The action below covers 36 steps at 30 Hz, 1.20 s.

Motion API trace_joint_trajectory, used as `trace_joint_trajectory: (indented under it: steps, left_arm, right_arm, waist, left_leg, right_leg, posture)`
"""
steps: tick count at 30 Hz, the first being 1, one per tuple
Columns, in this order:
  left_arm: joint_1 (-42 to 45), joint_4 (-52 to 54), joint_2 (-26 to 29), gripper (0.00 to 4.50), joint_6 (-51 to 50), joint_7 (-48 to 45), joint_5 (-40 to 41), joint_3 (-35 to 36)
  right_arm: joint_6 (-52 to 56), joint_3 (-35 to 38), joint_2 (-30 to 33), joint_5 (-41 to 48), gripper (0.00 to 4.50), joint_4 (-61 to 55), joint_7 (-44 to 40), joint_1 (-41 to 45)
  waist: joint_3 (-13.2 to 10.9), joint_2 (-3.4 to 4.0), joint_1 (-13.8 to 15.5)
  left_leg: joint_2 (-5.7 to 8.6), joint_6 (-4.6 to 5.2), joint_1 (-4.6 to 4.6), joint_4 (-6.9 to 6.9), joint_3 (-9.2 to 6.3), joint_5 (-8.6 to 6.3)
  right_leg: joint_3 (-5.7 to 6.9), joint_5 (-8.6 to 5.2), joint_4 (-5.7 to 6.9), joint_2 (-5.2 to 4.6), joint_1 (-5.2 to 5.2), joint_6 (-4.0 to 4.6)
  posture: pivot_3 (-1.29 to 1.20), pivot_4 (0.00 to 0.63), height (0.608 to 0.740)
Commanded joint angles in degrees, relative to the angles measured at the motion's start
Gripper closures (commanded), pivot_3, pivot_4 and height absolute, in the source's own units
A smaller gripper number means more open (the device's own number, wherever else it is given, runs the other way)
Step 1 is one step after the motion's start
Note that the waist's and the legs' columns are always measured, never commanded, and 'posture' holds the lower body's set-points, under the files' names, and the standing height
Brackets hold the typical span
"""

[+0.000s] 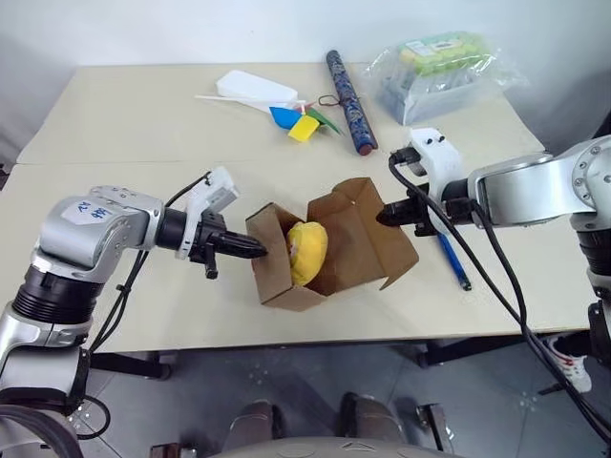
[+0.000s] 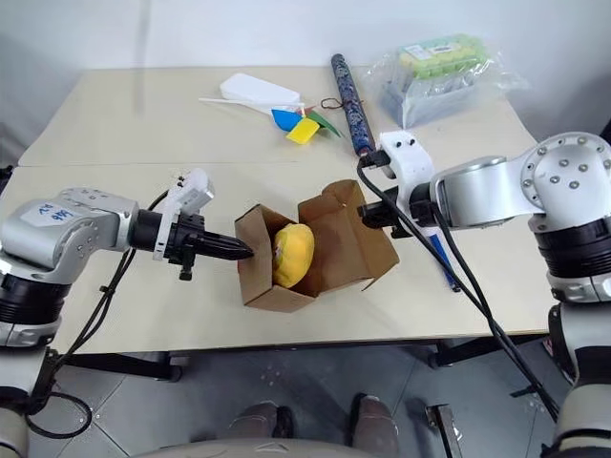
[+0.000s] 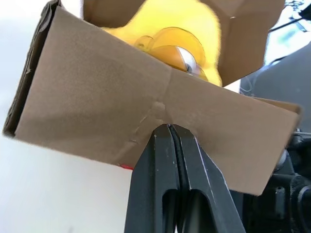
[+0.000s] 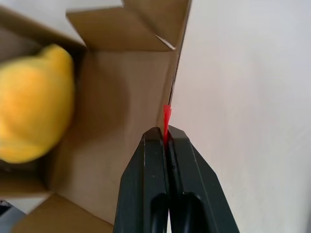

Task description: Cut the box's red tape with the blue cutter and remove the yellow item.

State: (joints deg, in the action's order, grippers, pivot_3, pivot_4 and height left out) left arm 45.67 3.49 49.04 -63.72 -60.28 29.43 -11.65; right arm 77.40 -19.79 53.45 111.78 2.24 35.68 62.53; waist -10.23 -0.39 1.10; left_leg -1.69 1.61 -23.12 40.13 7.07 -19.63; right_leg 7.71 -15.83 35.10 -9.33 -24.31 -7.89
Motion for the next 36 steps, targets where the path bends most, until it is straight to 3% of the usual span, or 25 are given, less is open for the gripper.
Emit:
trace_joint_trajectory:
  steps: [1,13,22,27,36]
  left_arm:
    - [-2.6,-2.3,-3.9,4.50,0.3,4.7,-3.0,-2.3]
    - [1.3,-10.7,-12.2,4.50,4.5,6.9,-6.6,-2.5]
    - [2.4,-13.5,-12.5,4.50,6.3,5.2,-8.7,-2.7]
    - [2.4,-13.7,-12.1,4.50,6.7,4.4,-9.8,-2.9]
    - [2.6,-14.5,-12.3,4.50,7.2,3.5,-10.8,-3.0]
  right_arm:
    - [-0.7,0.7,0.0,1.2,4.49,-2.5,-0.9,-2.8]
    - [-3.3,0.5,-1.8,0.2,4.49,-2.7,0.6,-9.3]
    - [-4.1,5.1,-5.3,-15.9,4.49,-7.7,-5.8,-13.0]
    - [-2.3,7.4,-6.4,-22.2,3.31,-11.2,-11.9,-12.9]
    - [-2.3,11.3,-5.3,-34.1,0.22,-18.9,-24.7,-13.3]
  waist:
    - [0.0,0.00,0.5]
    - [-0.2,-0.27,0.1]
    - [-0.2,-0.27,0.1]
    - [-0.2,-0.26,0.1]
    - [-0.2,-0.26,0.1]
  left_leg:
    - [0.00,0.01,0.00,0.06,0.01,0.01]
    - [0.08,0.08,-0.30,0.03,0.10,0.08]
    - [0.06,0.07,-0.25,0.04,0.19,0.08]
    - [0.07,0.07,-0.25,0.04,0.20,0.08]
    - [0.08,0.07,-0.25,0.04,0.20,0.08]
  right_leg:
    - [0.00,0.00,0.00,-0.01,0.04,0.00]
    - [0.13,0.01,-0.02,0.00,-0.19,-0.01]
    - [0.05,0.01,-0.01,0.02,-0.19,0.00]
    - [0.05,0.01,-0.01,0.02,-0.18,0.00]
    - [0.05,0.01,0.00,0.02,-0.20,0.00]
  posture:
    - [0.00,0.150,0.740]
    - [0.00,0.150,0.740]
    - [0.00,0.150,0.740]
    - [0.00,0.150,0.740]
    - [0.00,0.150,0.740]
